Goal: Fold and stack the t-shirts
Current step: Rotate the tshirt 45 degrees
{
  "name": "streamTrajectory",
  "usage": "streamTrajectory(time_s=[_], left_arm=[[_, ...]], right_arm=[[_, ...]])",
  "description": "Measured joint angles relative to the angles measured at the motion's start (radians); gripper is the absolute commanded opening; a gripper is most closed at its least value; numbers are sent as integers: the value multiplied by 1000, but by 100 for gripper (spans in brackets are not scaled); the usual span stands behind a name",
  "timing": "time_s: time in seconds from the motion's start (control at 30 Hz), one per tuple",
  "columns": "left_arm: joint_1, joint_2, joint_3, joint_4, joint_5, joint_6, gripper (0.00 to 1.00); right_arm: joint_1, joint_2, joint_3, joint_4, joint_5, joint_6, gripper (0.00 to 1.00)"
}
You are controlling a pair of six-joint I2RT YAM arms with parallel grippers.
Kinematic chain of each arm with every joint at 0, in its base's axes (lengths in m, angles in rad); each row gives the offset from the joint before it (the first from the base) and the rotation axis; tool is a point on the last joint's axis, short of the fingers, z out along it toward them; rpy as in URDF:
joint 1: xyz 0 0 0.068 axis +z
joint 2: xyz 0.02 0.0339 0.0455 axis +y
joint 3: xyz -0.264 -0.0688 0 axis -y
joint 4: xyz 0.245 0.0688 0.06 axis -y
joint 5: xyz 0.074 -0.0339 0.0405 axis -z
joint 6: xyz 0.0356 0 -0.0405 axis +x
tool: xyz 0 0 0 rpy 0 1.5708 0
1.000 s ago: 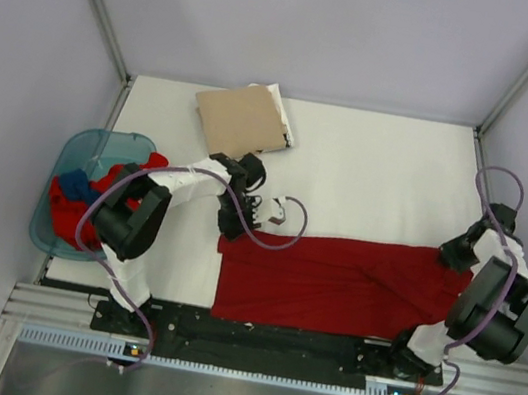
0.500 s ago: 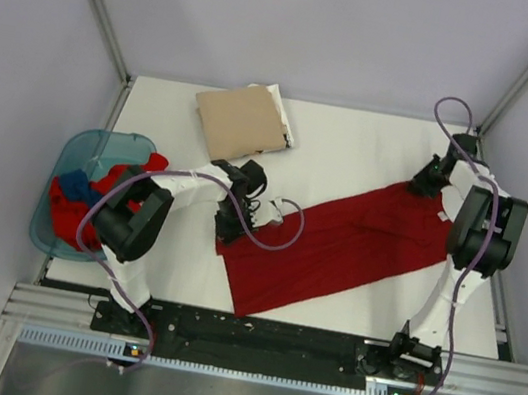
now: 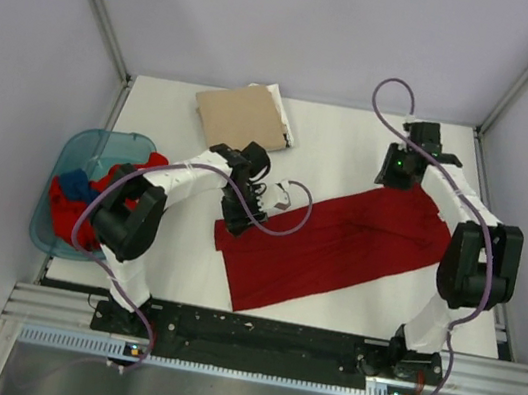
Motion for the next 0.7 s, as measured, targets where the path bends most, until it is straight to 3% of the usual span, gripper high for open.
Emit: streamTrajectory(time_s=[0.1,0.23,0.43,0.7], left_arm=[[0,0,5,-2,3,0,57],[2,0,4,-4,3,0,57],[5,0,3,-4,3,0,57],[5,0,4,-7,3,1,57]], right_arm=[[64,30,-7,-3,-10,-15,16],[62,119,-10,-35,-3,-23,4],[98,109,-144,-63,41,-10,2],[115,-157,-401,-84,106,53,5]])
